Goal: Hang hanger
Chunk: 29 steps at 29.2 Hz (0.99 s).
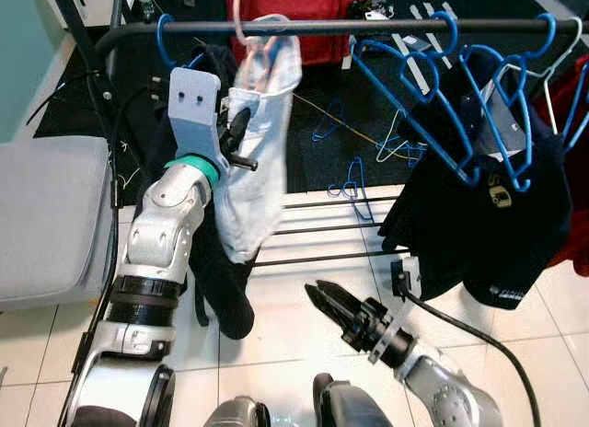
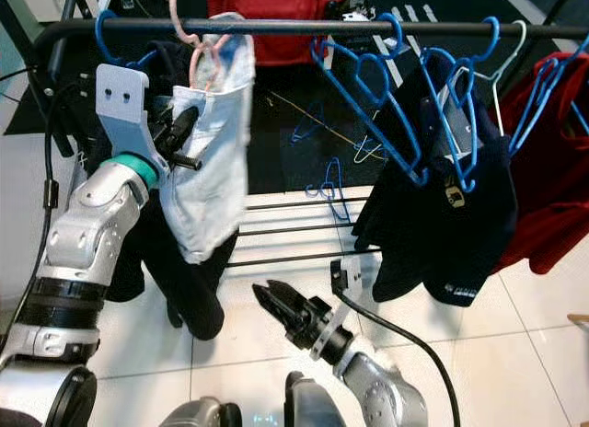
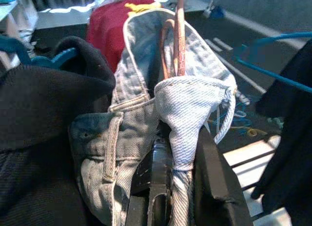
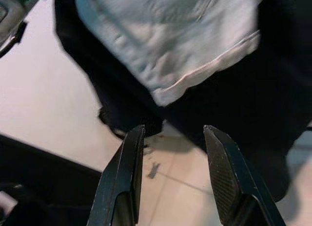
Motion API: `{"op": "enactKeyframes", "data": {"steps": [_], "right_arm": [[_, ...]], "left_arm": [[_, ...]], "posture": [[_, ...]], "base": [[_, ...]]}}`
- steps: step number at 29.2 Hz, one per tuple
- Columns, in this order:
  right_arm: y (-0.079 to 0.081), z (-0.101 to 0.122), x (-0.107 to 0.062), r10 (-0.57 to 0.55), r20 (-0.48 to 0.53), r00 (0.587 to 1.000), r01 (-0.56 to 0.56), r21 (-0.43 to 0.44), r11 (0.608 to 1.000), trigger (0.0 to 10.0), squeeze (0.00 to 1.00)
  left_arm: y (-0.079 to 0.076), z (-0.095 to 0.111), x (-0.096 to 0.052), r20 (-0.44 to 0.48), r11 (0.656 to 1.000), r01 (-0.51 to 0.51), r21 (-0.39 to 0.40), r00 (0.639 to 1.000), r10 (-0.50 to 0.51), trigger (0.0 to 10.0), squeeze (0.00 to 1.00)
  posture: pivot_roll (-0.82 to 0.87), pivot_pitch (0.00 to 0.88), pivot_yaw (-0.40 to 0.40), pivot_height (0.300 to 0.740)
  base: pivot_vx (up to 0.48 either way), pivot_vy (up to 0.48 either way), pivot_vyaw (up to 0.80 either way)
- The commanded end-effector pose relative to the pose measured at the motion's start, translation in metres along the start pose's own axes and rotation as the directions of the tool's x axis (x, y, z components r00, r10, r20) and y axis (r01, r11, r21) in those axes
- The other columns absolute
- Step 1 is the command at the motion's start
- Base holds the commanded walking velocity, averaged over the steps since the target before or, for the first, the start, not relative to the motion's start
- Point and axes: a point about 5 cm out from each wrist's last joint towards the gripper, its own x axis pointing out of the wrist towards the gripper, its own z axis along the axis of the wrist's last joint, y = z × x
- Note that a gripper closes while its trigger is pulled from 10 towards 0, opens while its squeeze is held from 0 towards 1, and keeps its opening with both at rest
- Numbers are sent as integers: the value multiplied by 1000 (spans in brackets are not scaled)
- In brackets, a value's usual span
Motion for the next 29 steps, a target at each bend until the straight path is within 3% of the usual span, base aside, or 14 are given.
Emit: {"op": "enactKeyframes", "data": {"steps": [1, 9, 13, 14, 19, 20, 22, 23, 26, 29], "right_arm": [[-4, -3, -4, -36, -9, 999, 36, -3, 999, 10000, 0], [-6, -3, -4, -49, -12, 999, 49, -19, 999, 10000, 0], [-14, 1, -3, -124, 24, 992, 125, -55, 991, 10000, 0], [-16, 3, -2, -146, 38, 989, 148, -64, 987, 10000, 0], [-23, 7, -3, -205, 71, 976, 210, -76, 975, 10000, 0], [-30, 12, -4, -265, 99, 959, 274, -87, 958, 10000, 0], [-30, 12, -4, -265, 99, 959, 274, -87, 958, 10000, 0], [-32, 12, -4, -286, 105, 953, 295, -92, 951, 10000, 0], [-35, 9, -6, -318, 102, 943, 327, -100, 940, 10000, 0], [-35, 9, -6, -318, 102, 943, 327, -100, 940, 10000, 0]], "left_arm": [[-3, 3, 4, 2, 1000, -30, 6, 1000, 30, 10000, 0], [-10, 0, 7, -14, 997, -81, -10, 997, 81, 10000, 0], [-18, -4, 4, -3, 998, -66, 14, 998, 66, 10000, 0], [-19, -4, 3, 6, 998, -56, 26, 998, 55, 10000, 1000], [-20, -4, -2, 36, 998, -20, 51, 999, 18, 10000, 1000], [-21, -6, -17, 83, 996, 61, 66, 994, -67, 10000, 298], [-21, -6, -17, 83, 996, 61, 66, 994, -67, 10000, 298], [-21, -8, -24, 96, 994, 89, 70, 991, -96, 10000, 0], [-18, -14, -35, 100, 992, 109, 63, 988, -115, 10000, 0], [-18, -14, -35, 100, 992, 109, 63, 988, -115, 10000, 0]], "posture": [[-79, 93, 74, 740], [-79, 93, 74, 740], [-81, 97, 74, 740], [-81, 97, 74, 740], [-82, 101, 75, 740], [-82, 108, 79, 740], [-82, 108, 79, 740], [-83, 110, 79, 740], [-82, 116, 72, 740], [-82, 116, 72, 740]], "base": [[0, 0, 0], [0, 0, 0], [0, 0, 0], [0, 0, 0], [0, 0, 0], [0, 0, 0], [0, 0, 0], [0, 0, 0], [0, 0, 0], [0, 0, 0]]}}
